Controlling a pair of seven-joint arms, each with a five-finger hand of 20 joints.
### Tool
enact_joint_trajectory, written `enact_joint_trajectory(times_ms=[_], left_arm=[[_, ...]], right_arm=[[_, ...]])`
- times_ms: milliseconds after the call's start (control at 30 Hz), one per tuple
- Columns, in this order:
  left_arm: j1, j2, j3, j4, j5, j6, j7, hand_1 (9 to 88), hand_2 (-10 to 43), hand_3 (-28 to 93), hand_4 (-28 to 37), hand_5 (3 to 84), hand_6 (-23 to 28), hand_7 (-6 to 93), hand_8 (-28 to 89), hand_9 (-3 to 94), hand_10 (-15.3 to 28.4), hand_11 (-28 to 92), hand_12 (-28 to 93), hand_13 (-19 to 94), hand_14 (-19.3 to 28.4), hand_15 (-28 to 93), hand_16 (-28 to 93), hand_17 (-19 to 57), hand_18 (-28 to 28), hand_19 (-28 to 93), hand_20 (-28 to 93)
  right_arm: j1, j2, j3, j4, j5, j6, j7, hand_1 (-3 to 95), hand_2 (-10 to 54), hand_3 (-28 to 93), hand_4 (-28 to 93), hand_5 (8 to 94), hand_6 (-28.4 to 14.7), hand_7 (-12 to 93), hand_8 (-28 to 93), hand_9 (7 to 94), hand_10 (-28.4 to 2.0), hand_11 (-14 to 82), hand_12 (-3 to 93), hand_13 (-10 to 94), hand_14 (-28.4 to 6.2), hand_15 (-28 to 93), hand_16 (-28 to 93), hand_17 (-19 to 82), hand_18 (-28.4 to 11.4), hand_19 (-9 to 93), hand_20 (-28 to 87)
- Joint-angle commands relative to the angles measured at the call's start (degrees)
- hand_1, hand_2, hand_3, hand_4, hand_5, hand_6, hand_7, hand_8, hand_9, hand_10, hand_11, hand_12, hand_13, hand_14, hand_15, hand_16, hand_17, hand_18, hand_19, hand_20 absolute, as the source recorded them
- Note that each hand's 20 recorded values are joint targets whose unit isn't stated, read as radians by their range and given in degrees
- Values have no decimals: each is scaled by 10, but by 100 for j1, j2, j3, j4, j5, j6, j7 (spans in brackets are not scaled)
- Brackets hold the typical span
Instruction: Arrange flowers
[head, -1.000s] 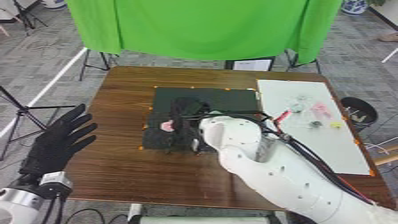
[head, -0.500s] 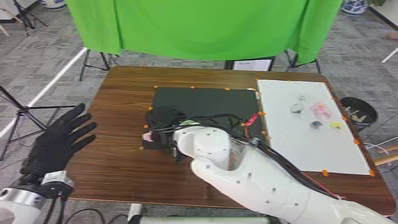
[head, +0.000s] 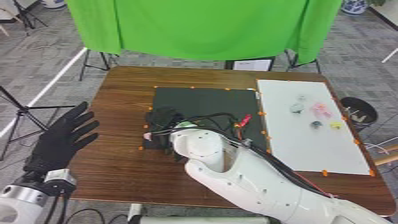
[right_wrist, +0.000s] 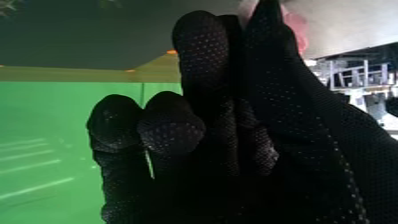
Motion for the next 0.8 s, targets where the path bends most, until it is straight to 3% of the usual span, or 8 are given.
enact_joint_trajectory(times_ms=[33,500,567,633,800], left_arm=[[50,-3,-2,13,4,25,-19,246,-53,697,-279,237,26,173,-98,205,100,130,203,138,135,197,52,-118,198,310,100],[96,-39,-1,17,-3,13,-25,246,-53,696,-280,237,26,172,-98,206,101,130,202,138,136,199,51,-118,198,311,100],[105,-58,-10,17,-4,1,-46,246,-52,696,-280,237,26,172,-98,206,100,131,202,137,136,198,50,-118,198,311,100],[100,-71,-5,18,3,-7,-58,246,-52,696,-280,237,26,172,-98,205,99,130,202,137,136,198,50,-118,198,311,100],[95,-74,-10,33,-7,-23,-56,246,-52,695,-279,237,27,172,-98,205,100,129,202,137,135,197,50,-118,198,311,99]], right_arm=[[89,-30,107,17,-146,-287,1,413,-95,857,-240,687,9,443,42,844,-59,170,510,686,-74,810,372,340,-210,928,540],[93,-11,368,-93,-223,-785,4,351,-95,883,-252,608,-6,381,27,713,-87,268,423,639,-82,813,364,307,-215,901,558],[75,-19,419,-114,-219,-847,13,340,-95,891,-256,602,-7,367,2,697,-92,293,399,634,-84,813,364,304,-215,898,560],[49,-18,482,-154,-188,-881,6,325,-95,897,-257,594,-7,368,-136,674,-99,334,354,627,-87,815,360,298,-217,893,564],[16,54,667,-356,-29,-964,24,296,-95,902,-238,534,-32,338,-149,598,-119,367,284,606,-95,815,360,285,-221,885,566]])
